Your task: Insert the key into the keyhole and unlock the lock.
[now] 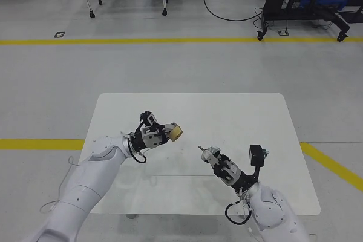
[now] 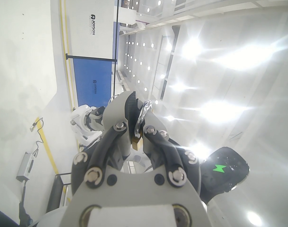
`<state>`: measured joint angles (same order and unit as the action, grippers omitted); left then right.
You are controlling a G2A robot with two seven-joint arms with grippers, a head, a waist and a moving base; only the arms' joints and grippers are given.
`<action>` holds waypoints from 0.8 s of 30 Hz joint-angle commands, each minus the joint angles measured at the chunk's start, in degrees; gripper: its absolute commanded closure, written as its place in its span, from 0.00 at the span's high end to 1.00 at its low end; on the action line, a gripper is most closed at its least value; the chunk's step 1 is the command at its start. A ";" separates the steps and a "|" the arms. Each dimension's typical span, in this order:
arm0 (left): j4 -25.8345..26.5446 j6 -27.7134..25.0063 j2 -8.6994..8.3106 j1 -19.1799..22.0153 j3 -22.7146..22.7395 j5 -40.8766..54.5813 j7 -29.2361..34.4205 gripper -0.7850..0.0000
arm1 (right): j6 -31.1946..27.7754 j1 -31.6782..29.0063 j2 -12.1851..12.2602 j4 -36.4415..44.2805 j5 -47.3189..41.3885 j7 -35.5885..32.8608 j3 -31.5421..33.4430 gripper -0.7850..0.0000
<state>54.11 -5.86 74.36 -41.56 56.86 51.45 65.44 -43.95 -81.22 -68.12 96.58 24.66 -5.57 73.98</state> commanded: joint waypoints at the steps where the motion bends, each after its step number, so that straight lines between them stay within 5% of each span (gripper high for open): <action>1: 0.56 1.85 -0.20 -0.72 0.78 0.82 -0.07 0.00 | 1.57 1.05 -0.06 -1.00 -2.08 -0.36 0.06 0.00; 8: 1.31 11.70 -1.66 -1.64 4.06 -0.02 0.22 0.00 | 0.73 4.76 0.94 5.62 17.12 -1.90 5.82 0.00; 13: 3.99 18.49 -2.75 -2.01 5.49 -3.63 -2.11 0.00 | -0.98 4.71 1.95 15.24 42.82 -2.96 8.41 0.00; 24: 13.76 27.78 -2.70 -3.81 4.04 -5.79 -13.04 0.00 | 1.28 2.11 3.53 24.70 83.29 4.26 3.93 0.00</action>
<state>67.19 21.40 71.60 -45.23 61.27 45.94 53.50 -43.23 -79.04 -64.67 121.12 104.75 -1.82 78.30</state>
